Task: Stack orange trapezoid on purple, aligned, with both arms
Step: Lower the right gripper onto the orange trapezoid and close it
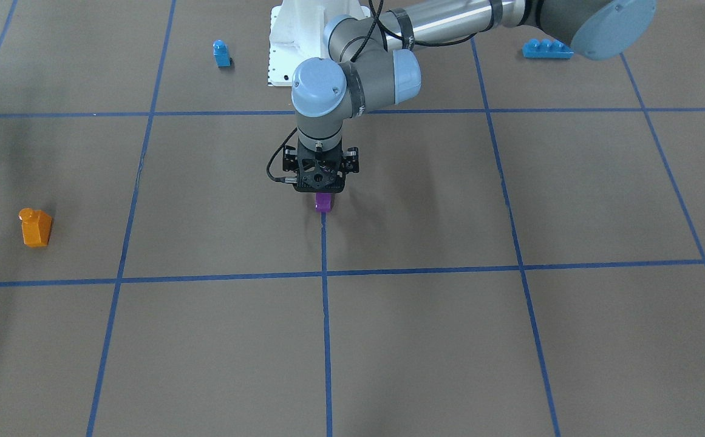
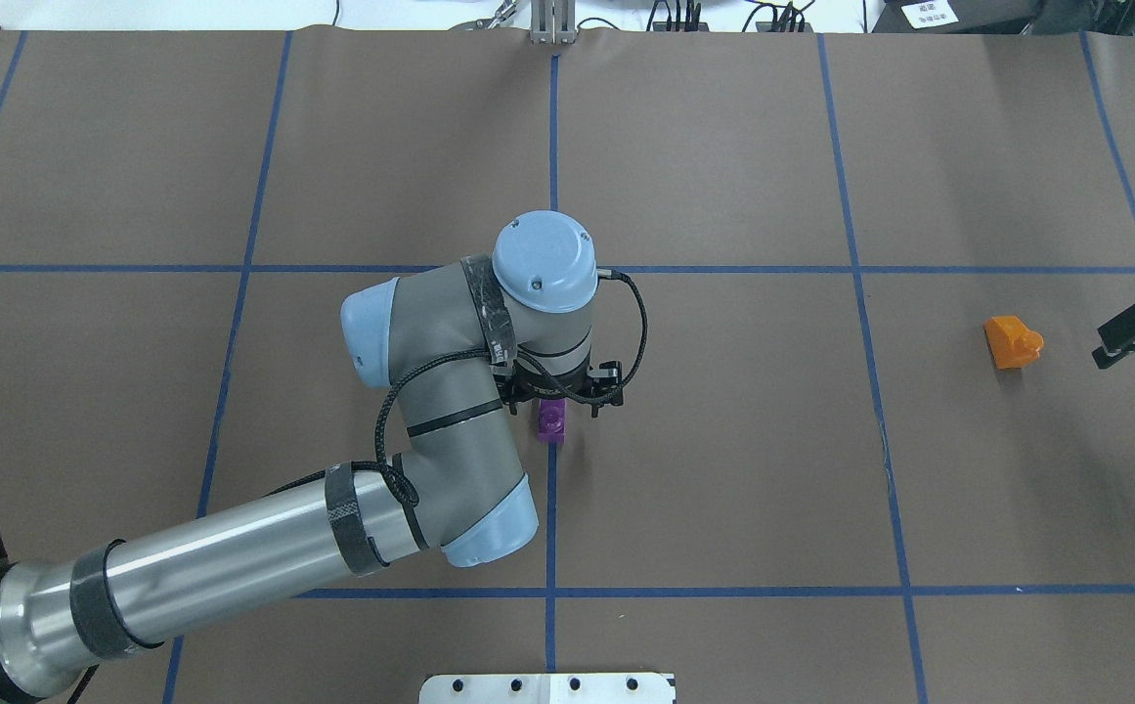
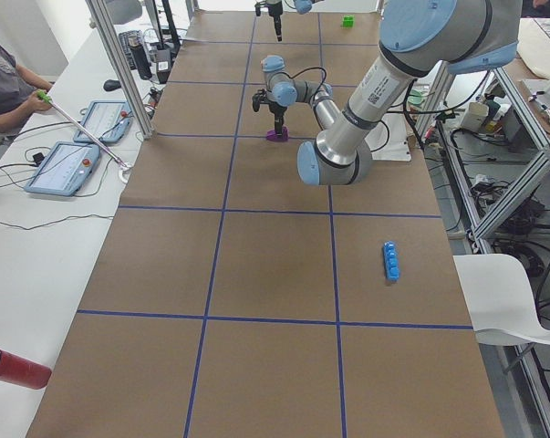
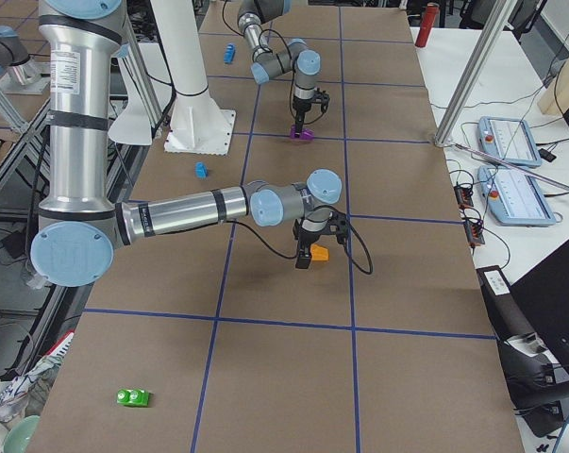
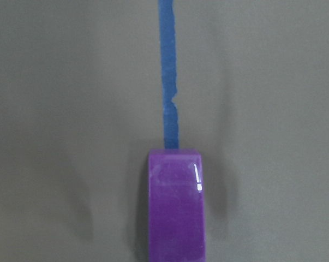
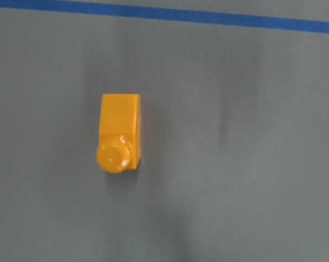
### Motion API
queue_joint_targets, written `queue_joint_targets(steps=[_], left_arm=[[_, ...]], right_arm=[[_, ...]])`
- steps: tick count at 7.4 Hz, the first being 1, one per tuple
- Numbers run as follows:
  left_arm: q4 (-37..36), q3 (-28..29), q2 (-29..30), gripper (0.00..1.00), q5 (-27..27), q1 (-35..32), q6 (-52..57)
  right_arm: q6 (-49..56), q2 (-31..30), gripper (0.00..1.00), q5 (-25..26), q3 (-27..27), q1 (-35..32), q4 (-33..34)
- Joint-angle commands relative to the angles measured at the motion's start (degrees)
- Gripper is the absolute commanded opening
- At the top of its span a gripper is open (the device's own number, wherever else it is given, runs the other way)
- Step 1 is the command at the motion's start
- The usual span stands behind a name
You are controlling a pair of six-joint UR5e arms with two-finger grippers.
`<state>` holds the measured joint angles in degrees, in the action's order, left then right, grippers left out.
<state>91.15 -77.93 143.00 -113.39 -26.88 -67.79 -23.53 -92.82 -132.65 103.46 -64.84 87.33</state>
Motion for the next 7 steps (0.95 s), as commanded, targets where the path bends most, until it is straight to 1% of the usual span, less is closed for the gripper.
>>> queue_joint_targets(steps=[1, 2, 3, 4, 5, 7], left_arm=[[0.0, -0.1, 0.0, 1.00, 0.1, 0.0, -0.2], [0.1, -0.1, 0.0, 1.00, 0.1, -0.1, -0.6], [0.1, -0.1, 0.0, 1.00, 0.1, -0.2, -0.6], [0.0, -0.2, 0.1, 1.00, 0.1, -0.2, -0.6], [0.1, -0.2, 0.1, 1.00, 0.1, -0.2, -0.6], [0.1, -0.2, 0.0, 1.00, 0.1, -0.2, -0.6]], right_arm=[[-4.6, 4.8, 1.00, 4.7, -3.2, 4.9, -2.3], [-4.5, 6.6, 1.00, 5.0, -5.9, 5.4, -2.4], [-4.8, 7.6, 1.00, 5.0, -8.1, 6.5, -5.4], [-4.8, 8.9, 0.99, 4.9, -11.8, 6.8, -8.2], [-4.9, 8.9, 0.99, 4.9, -13.5, 6.9, -10.4], [-4.8, 8.9, 0.99, 4.9, -15.3, 7.7, -10.8]])
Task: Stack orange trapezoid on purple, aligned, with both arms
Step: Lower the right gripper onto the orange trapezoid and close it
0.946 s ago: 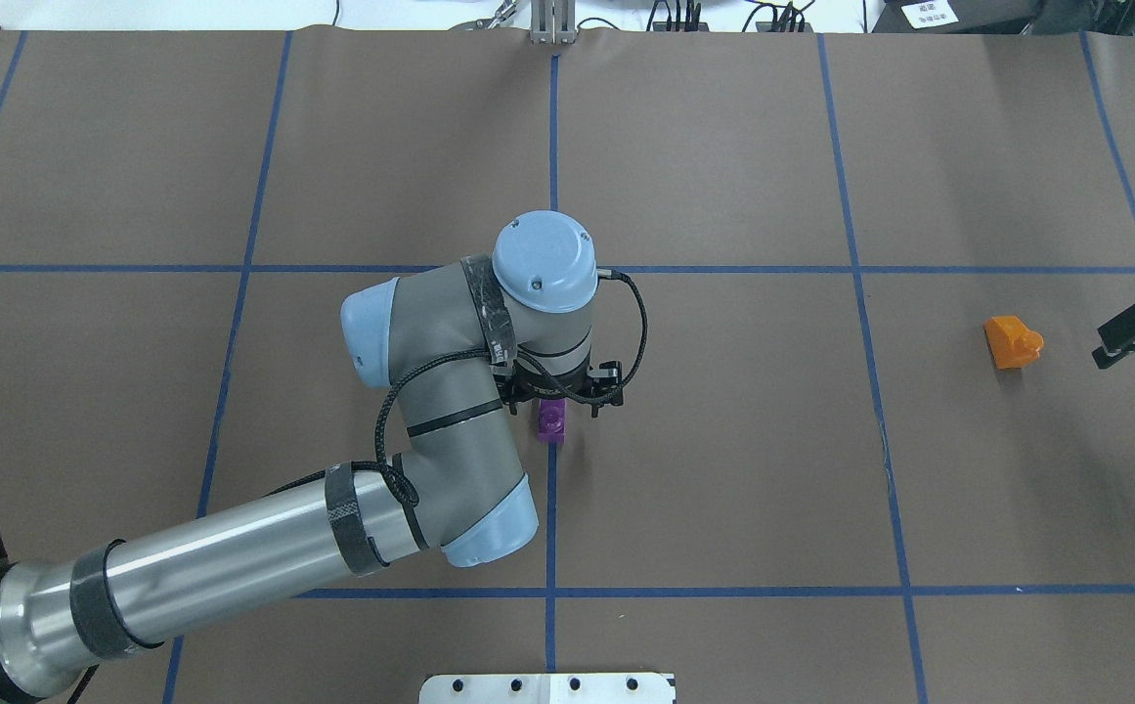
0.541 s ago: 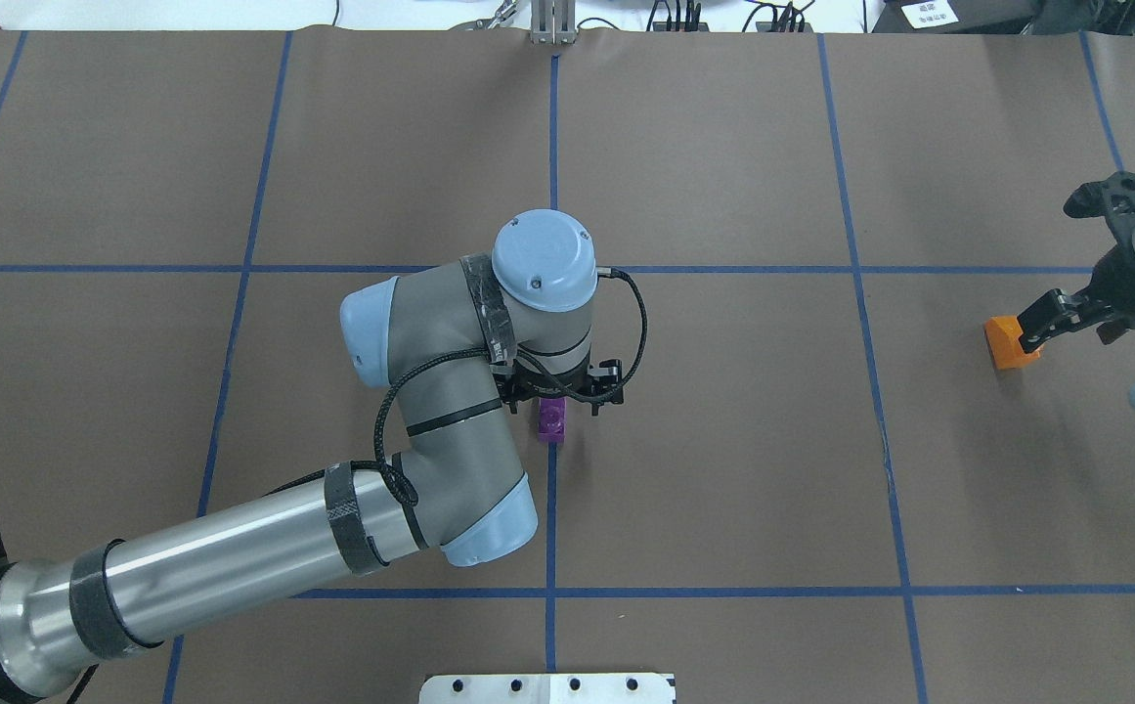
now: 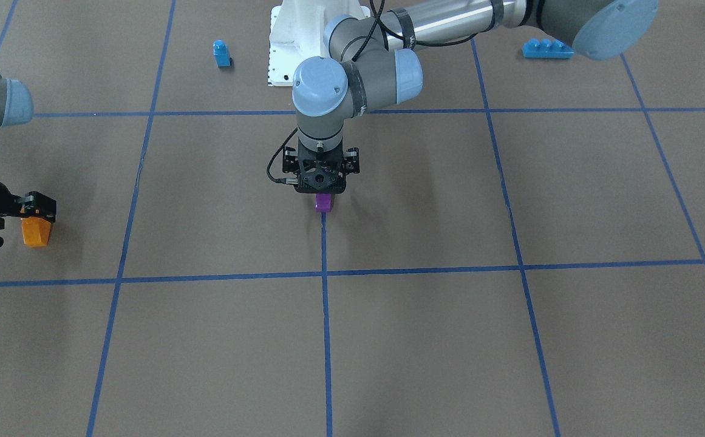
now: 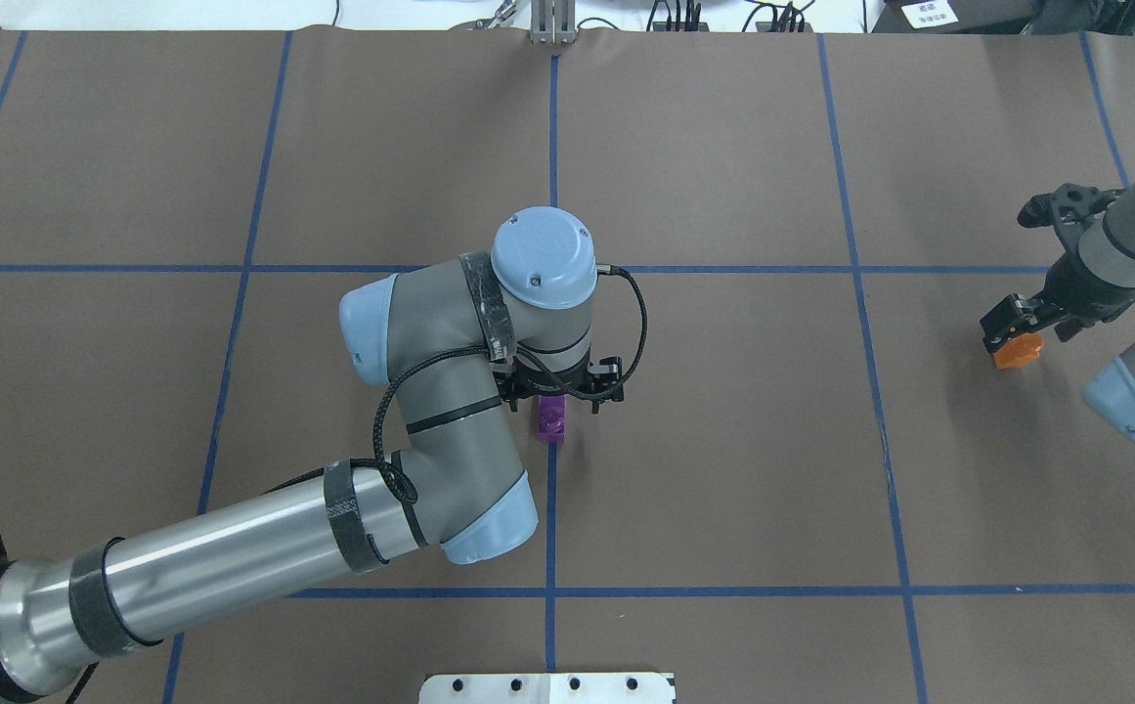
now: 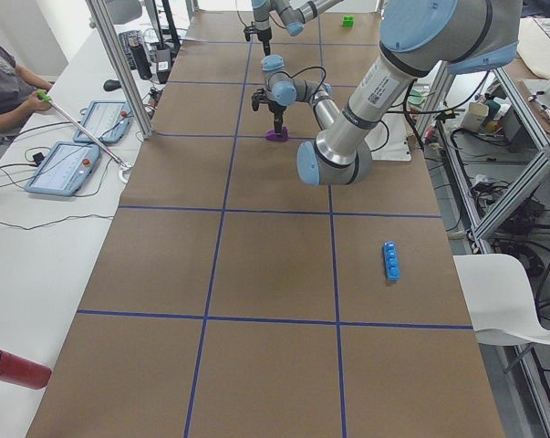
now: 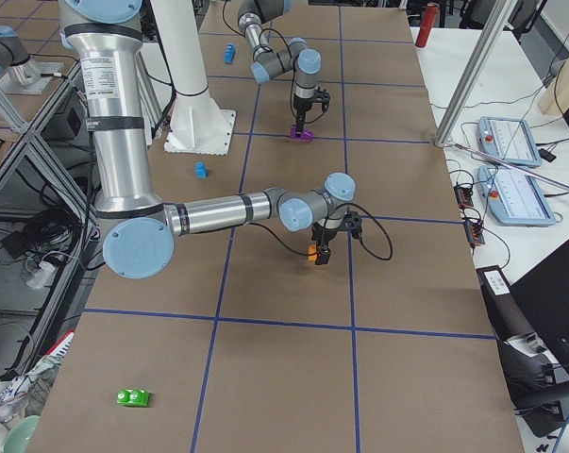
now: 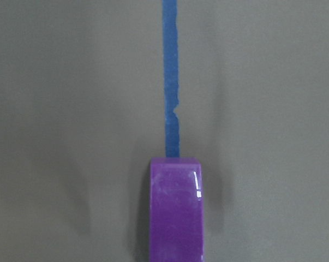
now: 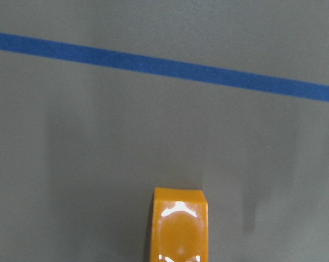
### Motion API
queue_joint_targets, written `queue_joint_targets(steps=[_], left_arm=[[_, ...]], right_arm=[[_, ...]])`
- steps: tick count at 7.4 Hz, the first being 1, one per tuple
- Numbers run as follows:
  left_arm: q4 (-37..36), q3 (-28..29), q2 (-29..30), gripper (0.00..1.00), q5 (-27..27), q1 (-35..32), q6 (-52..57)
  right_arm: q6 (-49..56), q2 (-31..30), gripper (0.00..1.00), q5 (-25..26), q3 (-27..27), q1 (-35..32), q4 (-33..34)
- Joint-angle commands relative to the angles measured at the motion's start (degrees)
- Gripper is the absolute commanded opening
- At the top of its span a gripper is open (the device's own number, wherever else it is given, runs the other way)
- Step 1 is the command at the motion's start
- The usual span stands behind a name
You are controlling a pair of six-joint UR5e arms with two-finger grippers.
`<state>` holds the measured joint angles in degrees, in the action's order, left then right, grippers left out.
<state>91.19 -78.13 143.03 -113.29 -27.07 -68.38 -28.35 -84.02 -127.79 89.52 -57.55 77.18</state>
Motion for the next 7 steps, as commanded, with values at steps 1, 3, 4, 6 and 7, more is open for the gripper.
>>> queue_joint_targets(steps=[1, 3, 4, 6, 7], left_arm=[[0.0, 0.0, 0.0, 1.00, 0.0, 0.0, 0.0], [0.0, 0.0, -0.1, 1.00, 0.0, -0.1, 0.0], [0.0, 0.0, -0.1, 1.00, 0.0, -0.1, 0.0], [0.0, 0.0, -0.1, 1.00, 0.0, -0.1, 0.0], [0.0, -0.1, -0.1, 1.00, 0.0, -0.2, 0.0]], right_arm=[[-0.1, 0.1, 0.92, -0.1, -1.3, 0.4, -0.5], [-0.3, 0.1, 0.07, -0.1, -1.5, 0.5, -0.5], [-0.3, 1.0, 0.00, -0.3, -1.5, 0.4, -0.5], [-0.3, 1.4, 0.00, -0.5, 0.0, 0.4, -0.5], [-1.3, 1.7, 0.00, -0.4, 3.1, 0.4, 0.2]])
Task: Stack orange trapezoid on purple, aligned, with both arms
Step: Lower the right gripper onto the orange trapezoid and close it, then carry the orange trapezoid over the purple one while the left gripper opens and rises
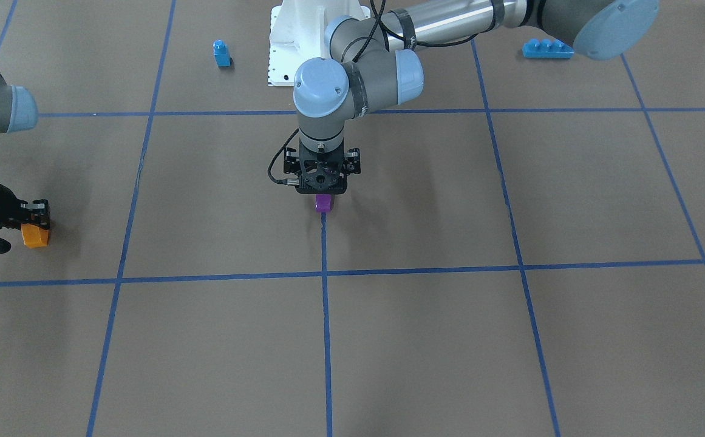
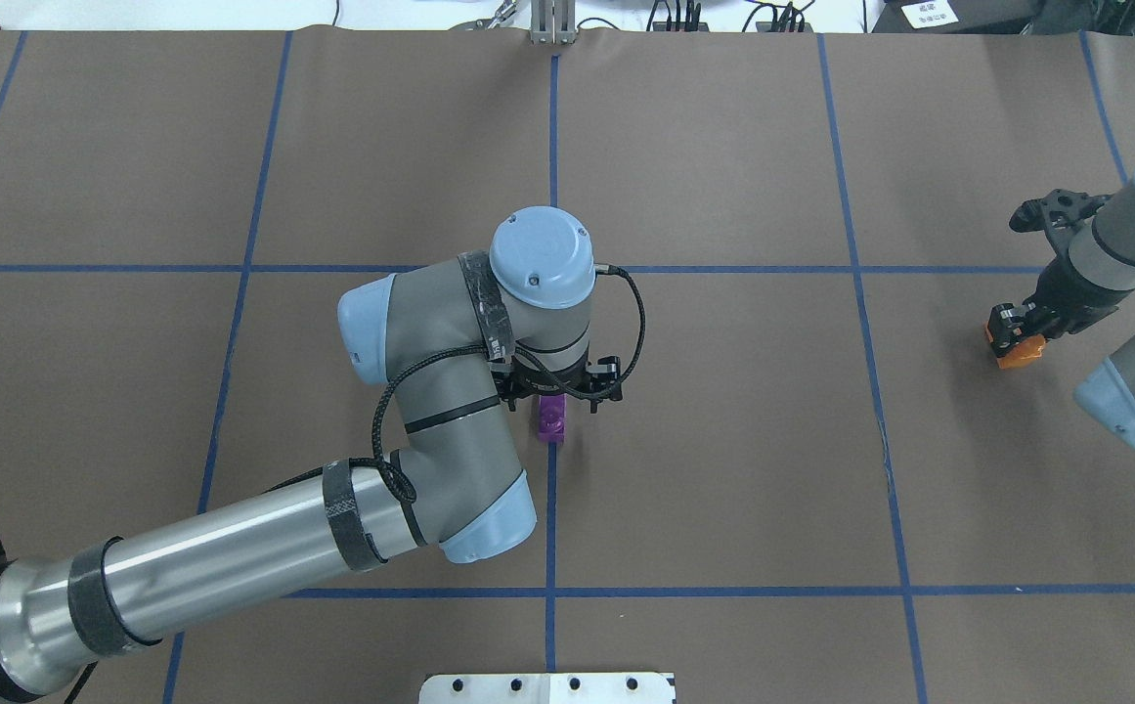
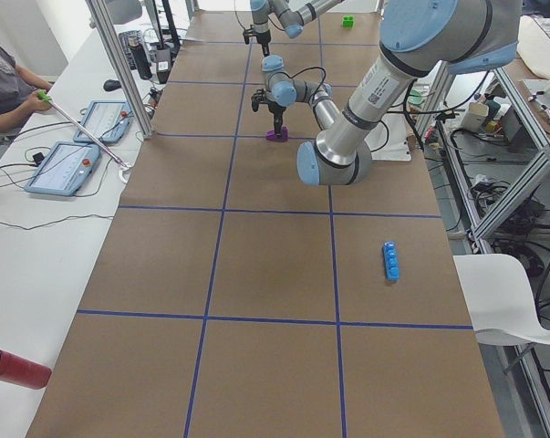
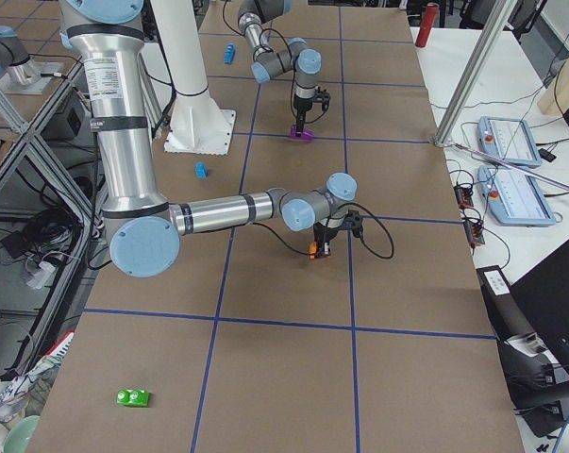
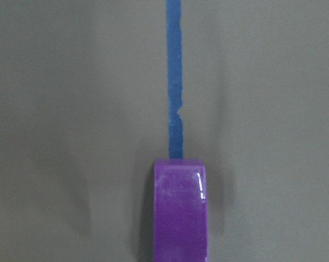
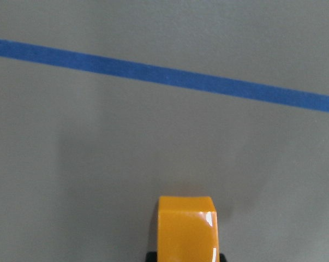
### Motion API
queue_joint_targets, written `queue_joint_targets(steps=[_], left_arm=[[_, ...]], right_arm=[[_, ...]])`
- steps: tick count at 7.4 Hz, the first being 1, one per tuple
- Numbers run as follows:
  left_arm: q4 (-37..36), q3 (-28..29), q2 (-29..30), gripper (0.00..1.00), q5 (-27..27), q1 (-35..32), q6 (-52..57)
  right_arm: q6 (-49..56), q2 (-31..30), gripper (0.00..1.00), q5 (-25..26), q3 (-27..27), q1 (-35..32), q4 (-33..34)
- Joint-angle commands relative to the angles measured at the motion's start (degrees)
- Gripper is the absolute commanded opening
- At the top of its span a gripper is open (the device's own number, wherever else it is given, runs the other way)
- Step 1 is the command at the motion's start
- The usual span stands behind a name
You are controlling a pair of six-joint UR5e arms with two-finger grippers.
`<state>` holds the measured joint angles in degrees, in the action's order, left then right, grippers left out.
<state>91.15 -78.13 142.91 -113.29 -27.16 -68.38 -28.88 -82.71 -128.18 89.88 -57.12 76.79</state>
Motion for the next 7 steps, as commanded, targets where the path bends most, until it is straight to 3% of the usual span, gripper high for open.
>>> queue_joint_targets(steps=[1, 3, 5, 7], left_arm=[[0.0, -1.0, 0.0, 1.00, -0.1, -1.2, 0.6], [-0.3, -5.8, -3.0, 1.00, -0.6, -3.4, 1.1], [-0.6, -16.2, -12.6, 1.00, -1.8, -6.1, 7.1], [-0.5, -23.1, -21.8, 1.00, -5.1, -9.9, 12.9]], right_arm=[[-6.1, 1.1, 0.00, 0.0, 5.3, 0.5, 0.5], [-24.1, 8.6, 0.00, 0.8, 8.0, 7.3, 0.5], [-37.8, 17.4, 0.00, 4.5, 8.0, 15.5, 0.7], [-48.2, 27.5, 0.00, 10.3, 7.6, 23.6, 7.1]])
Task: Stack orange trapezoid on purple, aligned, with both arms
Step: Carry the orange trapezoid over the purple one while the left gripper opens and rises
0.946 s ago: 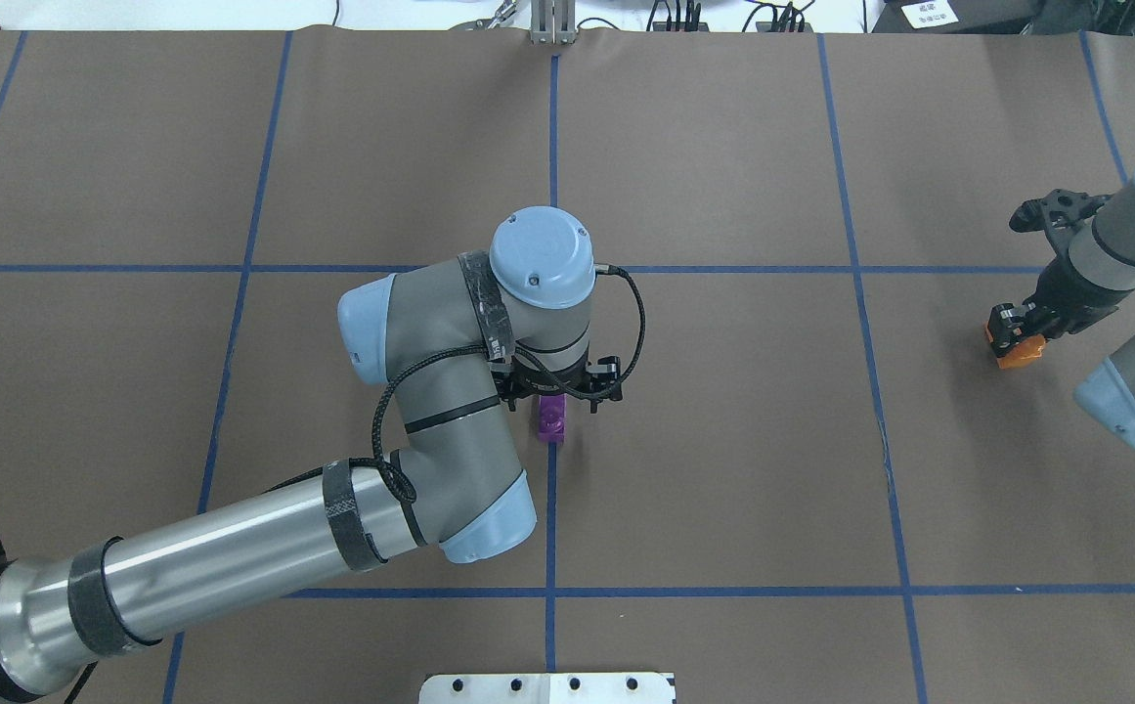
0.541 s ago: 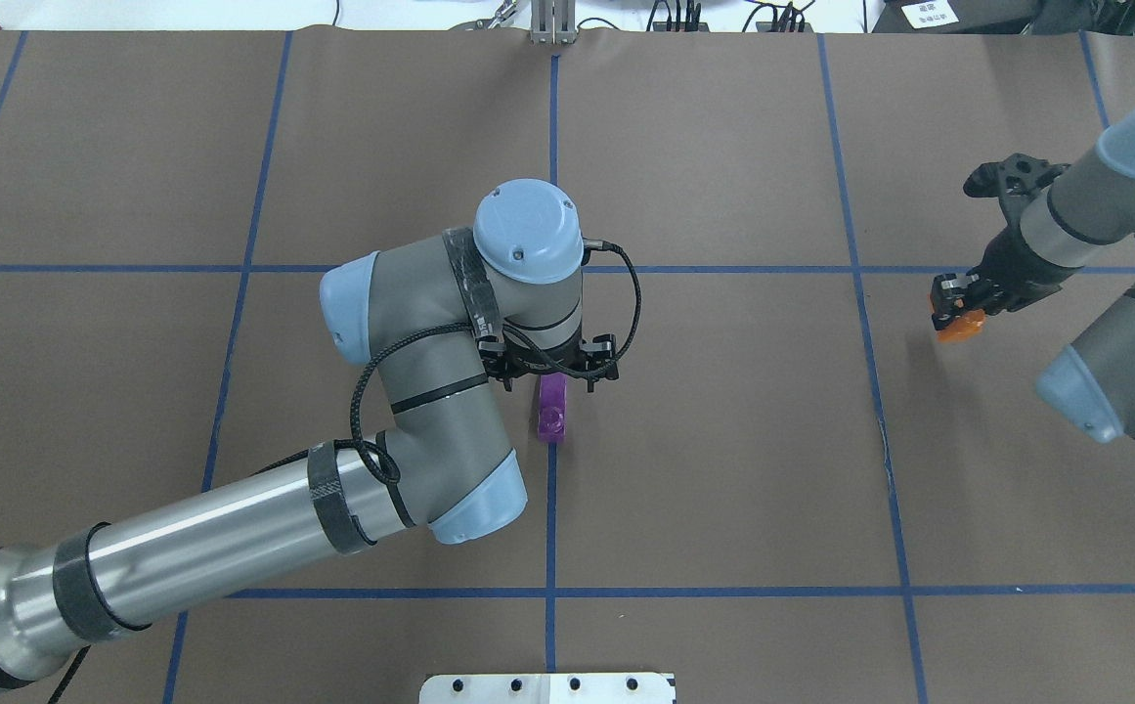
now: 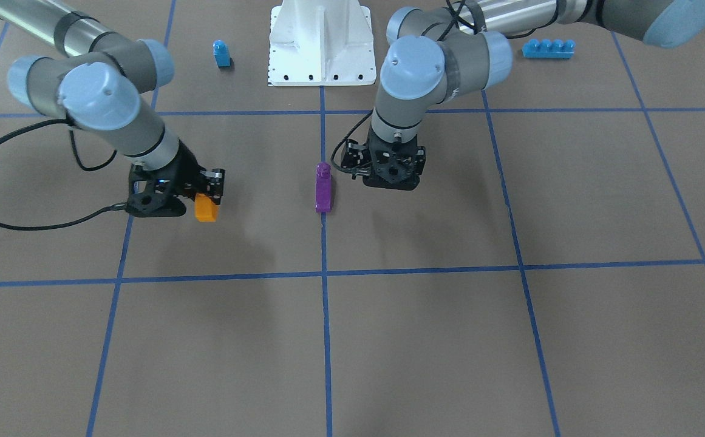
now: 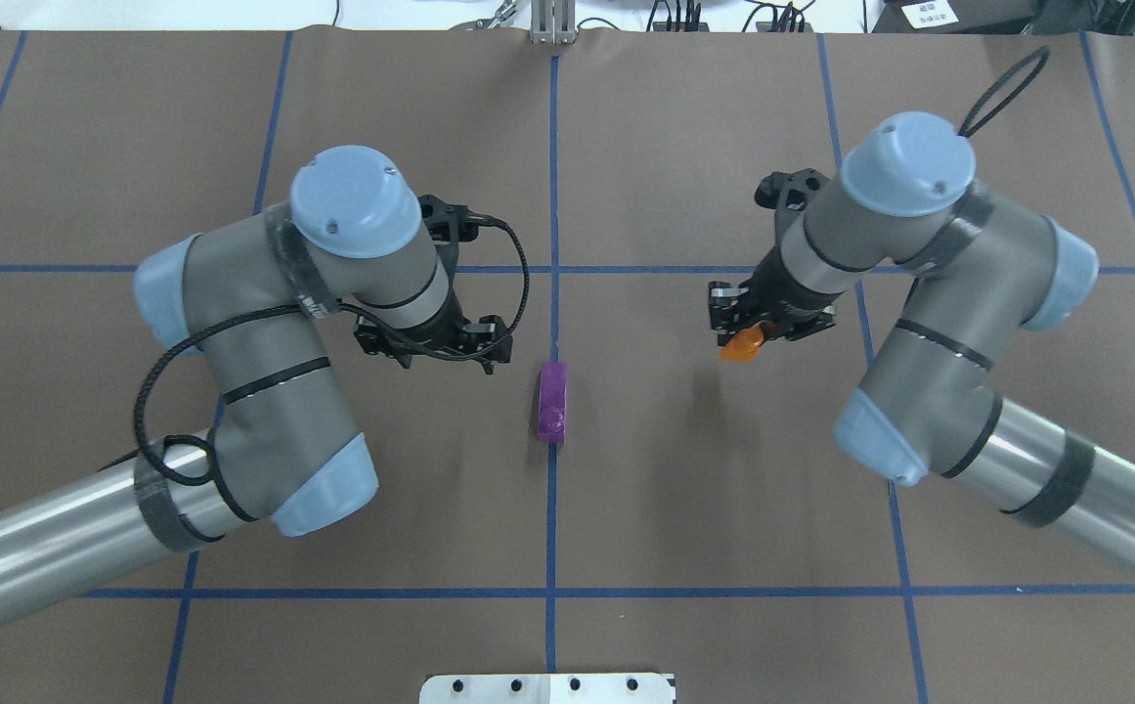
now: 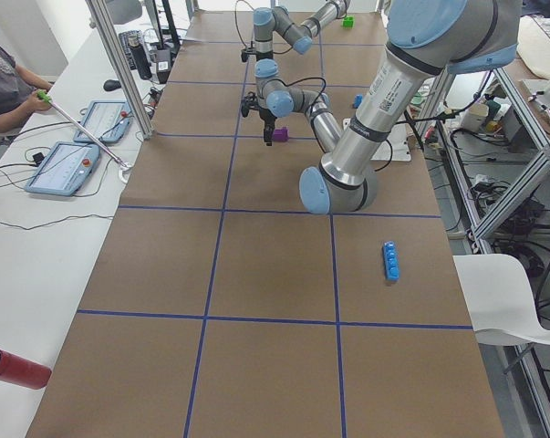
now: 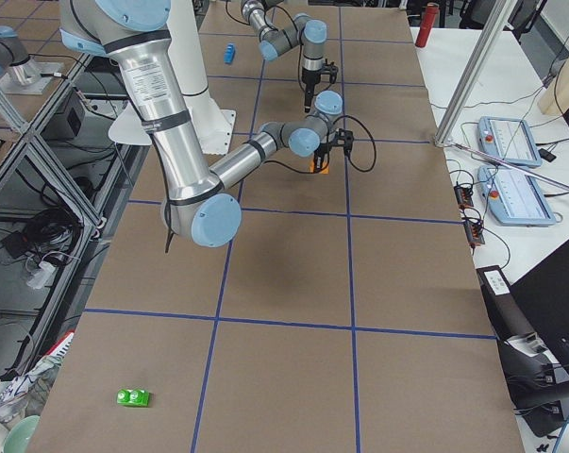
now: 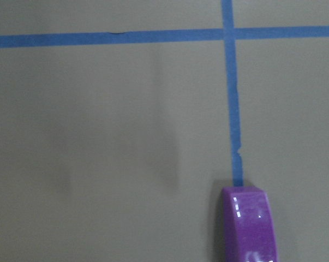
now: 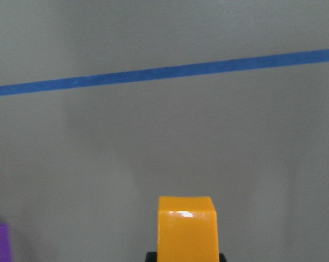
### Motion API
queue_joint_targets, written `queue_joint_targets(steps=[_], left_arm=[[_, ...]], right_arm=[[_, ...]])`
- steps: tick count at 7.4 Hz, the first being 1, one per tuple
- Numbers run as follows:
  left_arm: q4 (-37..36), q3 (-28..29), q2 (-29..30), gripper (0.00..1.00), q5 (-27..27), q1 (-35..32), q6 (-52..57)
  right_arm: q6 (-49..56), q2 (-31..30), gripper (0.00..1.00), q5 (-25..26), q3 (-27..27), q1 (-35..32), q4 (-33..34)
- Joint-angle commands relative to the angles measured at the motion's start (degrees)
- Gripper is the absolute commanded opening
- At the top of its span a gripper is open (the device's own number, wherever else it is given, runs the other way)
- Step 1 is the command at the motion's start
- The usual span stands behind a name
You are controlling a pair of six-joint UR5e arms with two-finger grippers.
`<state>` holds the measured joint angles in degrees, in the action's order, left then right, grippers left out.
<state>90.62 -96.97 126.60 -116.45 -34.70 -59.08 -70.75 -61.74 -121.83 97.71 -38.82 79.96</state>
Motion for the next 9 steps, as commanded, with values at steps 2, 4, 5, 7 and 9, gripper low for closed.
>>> queue_joint_targets(steps=[2, 4, 5, 7, 9], left_arm=[[0.3, -4.5, -9.1, 1.00, -3.2, -4.8, 7.8], [0.3, -4.8, -9.4, 1.00, -3.3, -4.8, 7.7], [0.3, -4.8, -9.4, 1.00, -3.3, -4.8, 7.4], [0.3, -4.8, -9.4, 1.00, -3.3, -4.7, 7.3], [0.3, -4.8, -9.4, 1.00, -3.3, -4.7, 7.2]], right_arm=[[-9.8, 12.7, 0.00, 7.7, -1.7, 10.1, 8.9], [-10.0, 15.1, 0.00, 9.4, -4.4, 12.1, 8.9], [-10.9, 16.5, 0.00, 10.2, -6.1, 12.5, 8.9], [-9.9, 16.7, 0.00, 11.3, -6.7, 12.5, 9.0], [-7.6, 16.7, 0.00, 11.7, -6.9, 12.5, 9.1]])
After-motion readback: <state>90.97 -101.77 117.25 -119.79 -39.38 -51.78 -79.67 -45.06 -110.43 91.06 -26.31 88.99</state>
